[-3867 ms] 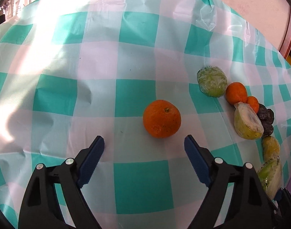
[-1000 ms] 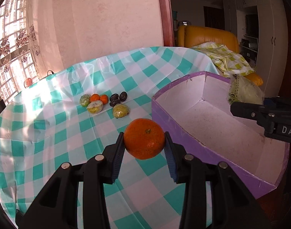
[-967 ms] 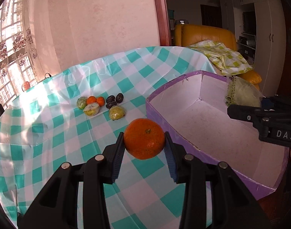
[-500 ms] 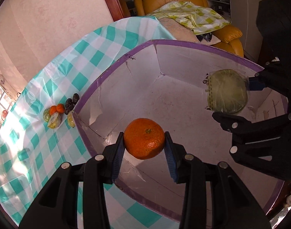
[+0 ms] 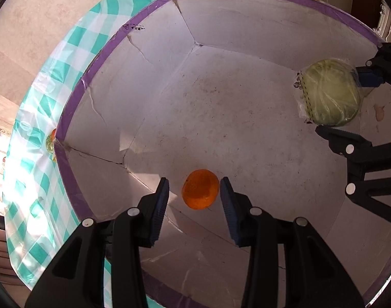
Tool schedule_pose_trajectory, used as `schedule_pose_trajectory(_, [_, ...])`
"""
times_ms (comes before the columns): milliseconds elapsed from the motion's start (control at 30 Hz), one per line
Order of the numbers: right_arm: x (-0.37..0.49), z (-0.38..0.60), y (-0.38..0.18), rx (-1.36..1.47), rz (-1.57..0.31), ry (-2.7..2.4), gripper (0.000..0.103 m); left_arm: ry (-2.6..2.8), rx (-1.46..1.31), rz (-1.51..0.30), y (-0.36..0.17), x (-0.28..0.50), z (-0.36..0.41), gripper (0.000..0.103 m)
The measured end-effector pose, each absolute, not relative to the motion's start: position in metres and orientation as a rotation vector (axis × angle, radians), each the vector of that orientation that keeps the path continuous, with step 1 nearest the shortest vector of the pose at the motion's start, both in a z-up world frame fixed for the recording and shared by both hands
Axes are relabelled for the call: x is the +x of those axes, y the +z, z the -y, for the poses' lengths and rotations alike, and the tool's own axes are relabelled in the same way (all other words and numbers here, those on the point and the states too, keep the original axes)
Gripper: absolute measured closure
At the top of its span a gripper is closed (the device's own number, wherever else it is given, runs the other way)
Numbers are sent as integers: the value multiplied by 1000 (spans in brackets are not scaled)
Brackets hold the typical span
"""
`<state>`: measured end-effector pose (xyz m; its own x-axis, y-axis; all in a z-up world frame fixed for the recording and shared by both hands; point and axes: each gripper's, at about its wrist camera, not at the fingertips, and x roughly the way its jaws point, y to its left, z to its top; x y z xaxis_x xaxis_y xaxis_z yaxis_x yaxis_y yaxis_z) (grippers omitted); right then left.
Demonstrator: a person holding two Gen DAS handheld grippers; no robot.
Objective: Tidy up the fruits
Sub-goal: 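Open both tools to drop the orange and cabbage into the box, then move both open tools back over the remaining fruit on the table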
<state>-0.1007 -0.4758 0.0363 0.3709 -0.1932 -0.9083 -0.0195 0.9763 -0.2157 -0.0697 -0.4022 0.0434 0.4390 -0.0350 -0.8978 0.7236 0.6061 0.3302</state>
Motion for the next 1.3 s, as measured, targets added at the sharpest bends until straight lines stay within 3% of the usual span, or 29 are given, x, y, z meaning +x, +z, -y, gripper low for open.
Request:
schedule_pose_trajectory(100, [-102, 476, 40, -187, -1169, -108, 43, -541, 799, -1022, 41, -69, 403, 56])
schedule_pose_trajectory(233, [-106, 476, 48, -176, -1124, -127, 27, -576, 756, -976, 52, -72, 399, 29])
schedule_pose_trajectory(333, [-109, 480, 60, -150, -1074, -165, 26, -619, 687, -917, 71, -76, 387, 24])
schedule_pose_trajectory(400, [-116, 482, 76, -126, -1015, -188, 22, -644, 618, -845, 89, -80, 372, 21])
schedule_pose_trajectory(567, [-145, 474, 139, -28, -743, -167, 15, -626, 357, -590, 141, -91, 296, 2])
schedule_pose_trajectory(767, [-177, 419, 197, 7, -453, -23, 14, -455, 61, -552, 154, -58, 177, 2])
schedule_pose_trajectory(800, [-179, 408, 202, 13, -417, 2, 5, -422, 7, -580, 149, -49, 157, 2])
schedule_pose_trajectory(867, [-177, 383, 207, 25, -368, 47, 5, -329, -92, -645, 131, -31, 116, 2])
schedule_pose_trajectory(1033, [-143, 304, 187, 42, -433, 202, 5, -105, -240, -745, 70, -5, 43, 2])
schedule_pose_trajectory(1300, [-54, 218, 88, 44, -619, 155, 5, 98, -210, -776, 21, 13, 1, 2])
